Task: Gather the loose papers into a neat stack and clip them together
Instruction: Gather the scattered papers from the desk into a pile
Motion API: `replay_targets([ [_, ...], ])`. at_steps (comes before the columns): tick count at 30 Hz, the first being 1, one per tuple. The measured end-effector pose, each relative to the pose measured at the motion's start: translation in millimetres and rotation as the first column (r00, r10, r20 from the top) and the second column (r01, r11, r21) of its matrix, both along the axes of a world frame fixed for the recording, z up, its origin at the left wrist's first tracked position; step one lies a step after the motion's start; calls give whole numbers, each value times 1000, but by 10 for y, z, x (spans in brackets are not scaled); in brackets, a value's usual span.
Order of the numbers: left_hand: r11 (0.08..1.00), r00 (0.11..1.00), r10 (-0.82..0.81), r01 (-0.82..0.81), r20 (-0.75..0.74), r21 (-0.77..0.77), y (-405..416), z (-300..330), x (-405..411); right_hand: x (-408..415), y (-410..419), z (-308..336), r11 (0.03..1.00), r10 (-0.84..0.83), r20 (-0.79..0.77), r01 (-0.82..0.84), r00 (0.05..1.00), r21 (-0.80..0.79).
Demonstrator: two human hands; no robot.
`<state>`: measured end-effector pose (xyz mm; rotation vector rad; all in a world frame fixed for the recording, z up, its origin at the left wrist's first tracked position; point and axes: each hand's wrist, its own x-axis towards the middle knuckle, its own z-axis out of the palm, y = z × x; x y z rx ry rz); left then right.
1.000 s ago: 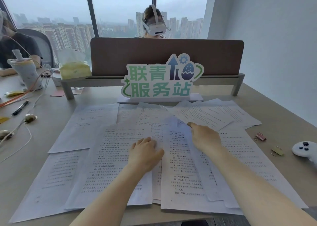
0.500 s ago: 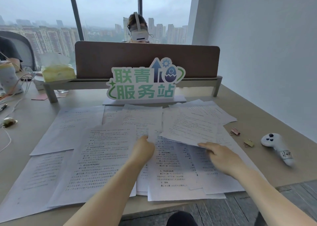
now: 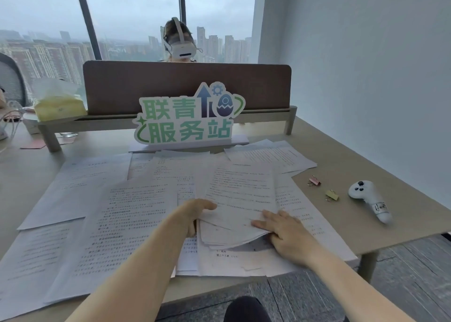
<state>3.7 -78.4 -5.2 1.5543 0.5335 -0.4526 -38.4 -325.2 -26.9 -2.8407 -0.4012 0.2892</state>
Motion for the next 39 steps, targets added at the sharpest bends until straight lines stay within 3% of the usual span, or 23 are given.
replay_targets([
  [4, 994, 999, -1, -3, 37, 107, 9, -234, 206, -69, -8, 55, 998, 58, -51, -58, 997, 0],
  [6, 987, 994, 23, -39, 104, 157, -34, -165, 129, -36, -93, 138, 978, 19, -114, 5, 993, 209],
  [8, 986, 988, 1, -27, 156, 167, -60, -50, 12, 71, -210, 145, 910, -150, -110, 181, 982, 374],
  [9, 986, 986, 2, -30, 168, 165, -55, -45, -3, 133, -280, 142, 881, -277, -79, 286, 958, 377],
  [11, 982, 983, -17, -18, 184, 186, -17, -60, 7, 206, -398, 171, 844, -498, 2, 484, 867, 232],
  [13, 988, 983, -25, -4, 183, 157, 24, -64, 15, 248, -488, 214, 793, -608, 40, 603, 793, 92],
  [15, 994, 986, -16, -2, 164, 110, 51, -90, 32, 295, -530, 232, 754, -657, 43, 655, 753, 48],
  [19, 1000, 991, -4, 4, 132, 3, 17, -132, 34, 392, -429, 249, 721, -663, -59, 657, 747, 220],
  [23, 997, 989, -44, 52, 142, -50, -54, -177, 54, 388, -229, 223, 715, -579, -142, 584, 803, 384],
  [30, 998, 963, -60, 48, 264, 52, -64, -195, 63, 409, -153, 194, 644, -558, -186, 563, 809, 518],
  [34, 999, 919, -15, -1, 393, 41, 10, -54, 55, 440, -131, 277, 461, -578, -254, 568, 775, 682],
  [39, 995, 818, 98, -63, 567, -81, 61, 314, 7, 511, 87, 576, 167, -405, -303, 395, 863, 903],
])
